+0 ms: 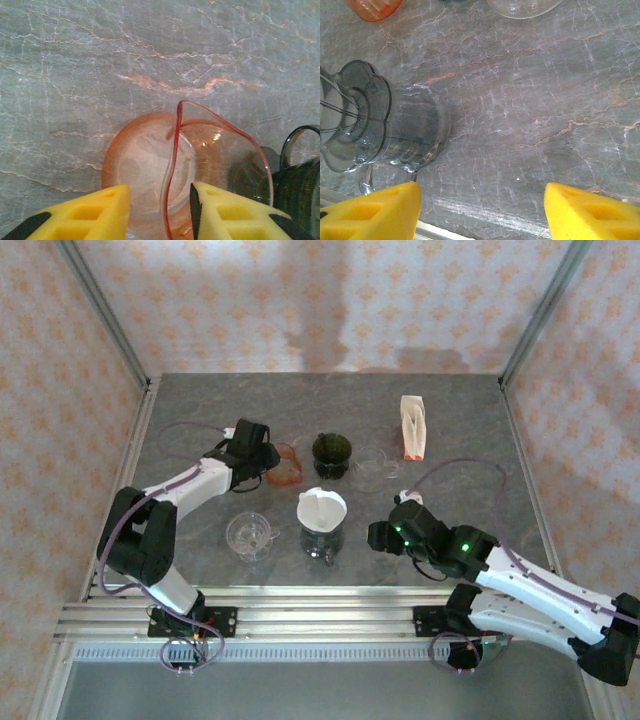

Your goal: Place the coffee filter in the dripper

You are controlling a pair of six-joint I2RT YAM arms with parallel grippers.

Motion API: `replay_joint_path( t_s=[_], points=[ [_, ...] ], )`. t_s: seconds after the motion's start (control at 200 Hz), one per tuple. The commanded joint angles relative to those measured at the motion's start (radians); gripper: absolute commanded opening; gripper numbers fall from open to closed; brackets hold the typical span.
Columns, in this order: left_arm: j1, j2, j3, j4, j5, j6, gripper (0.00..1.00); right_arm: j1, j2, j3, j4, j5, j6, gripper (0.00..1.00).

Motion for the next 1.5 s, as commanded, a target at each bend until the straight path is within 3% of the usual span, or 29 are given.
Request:
replay_joint_path(
  t_s=[0.0,0.315,0.721,1.166,1.496],
  points=[
    [0.007,0.017,0.041,-0.076,-0.050,-0.002,0.32,-0.006,-0.018,-0.015,0.004,0.036,0.005,0.66],
    [0.004,0.032,0.056,-0.148,-0.043,0.017,0.17,-0.006,-0.031,-0.031,0.012,0.042,0.005,0.67],
    [0.007,-0.094,0.008,-0.255,-0.008,0.044,0.03,-0.008,-0.050,-0.050,0.021,0.054,0.008,0.67],
    [0.097,-0.352,-0.088,-0.481,-0.152,0.089,0.00,-0.008,-0.071,-0.075,0.042,0.051,0.008,0.67],
    [0.169,-0.411,-0.153,-0.542,-0.252,0.108,0.00,-0.008,-0.076,-0.084,0.054,0.051,0.008,0.67]
  ],
)
